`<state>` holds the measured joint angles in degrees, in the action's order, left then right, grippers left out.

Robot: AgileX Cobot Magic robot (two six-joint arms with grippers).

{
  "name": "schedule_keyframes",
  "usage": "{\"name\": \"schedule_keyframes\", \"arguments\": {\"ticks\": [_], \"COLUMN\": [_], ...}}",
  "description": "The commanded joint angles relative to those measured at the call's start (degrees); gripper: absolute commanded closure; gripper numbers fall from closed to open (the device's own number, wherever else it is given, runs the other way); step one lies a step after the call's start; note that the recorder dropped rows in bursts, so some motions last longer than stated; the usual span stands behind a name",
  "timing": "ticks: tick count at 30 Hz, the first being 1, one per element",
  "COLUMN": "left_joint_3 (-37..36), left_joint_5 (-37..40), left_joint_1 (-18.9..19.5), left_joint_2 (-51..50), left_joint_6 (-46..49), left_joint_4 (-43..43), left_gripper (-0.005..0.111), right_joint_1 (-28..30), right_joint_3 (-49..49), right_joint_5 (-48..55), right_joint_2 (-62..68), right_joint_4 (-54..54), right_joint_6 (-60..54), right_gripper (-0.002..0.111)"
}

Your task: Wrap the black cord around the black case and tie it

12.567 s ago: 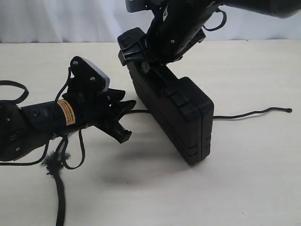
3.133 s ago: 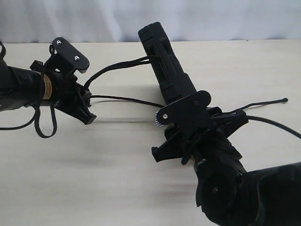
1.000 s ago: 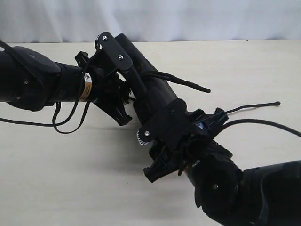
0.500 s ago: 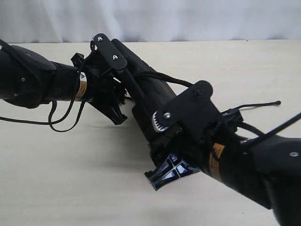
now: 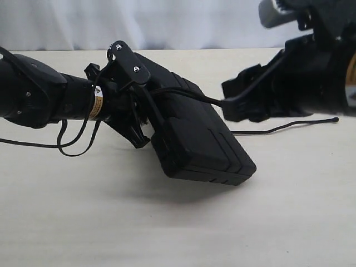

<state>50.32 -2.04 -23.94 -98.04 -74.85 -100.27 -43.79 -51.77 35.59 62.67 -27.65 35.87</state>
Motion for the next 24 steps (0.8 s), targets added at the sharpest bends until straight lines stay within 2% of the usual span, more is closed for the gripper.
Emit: {"name": "schedule_keyframes", "arguments": {"ticks": [1,5,10,12,19,24], "left_joint_3": [0.4,0.4,0.4,0.4,0.4,0.4], "left_joint_5": [-0.1,-0.1,-0.2,-0.2,-0.5,-0.5], "left_joint_1": [0.0,0.0,0.0,0.0,0.0,0.0], "left_joint_2": [0.1,0.1,0.1,0.1,0.1,0.1], "left_joint_6": [-0.1,-0.1,-0.1,-0.1,-0.1,-0.1], "left_joint_4": [0.3,0.3,0.3,0.3,0.3,0.3], "left_gripper": [0.107,0.107,0.107,0.107,0.107,0.107], "right_joint_1": [10.5,16.4,16.1,16.1,16.1,16.1], "right_joint_3": [-6.3,-9.5,-10.2,-10.2,-8.5,-6.7], "right_joint_5": [7.9,11.7,11.3,10.4,6.5,3.9], "right_joint_2": [5.4,10.2,13.0,13.3,13.7,15.5], "right_joint_4": [21.6,33.1,37.9,37.5,40.6,43.5], "right_joint_6": [-24.9,-40.7,-67.1,-74.1,-96.2,-101.5], "right_gripper": [0.058,0.058,0.058,0.060,0.065,0.065]}}
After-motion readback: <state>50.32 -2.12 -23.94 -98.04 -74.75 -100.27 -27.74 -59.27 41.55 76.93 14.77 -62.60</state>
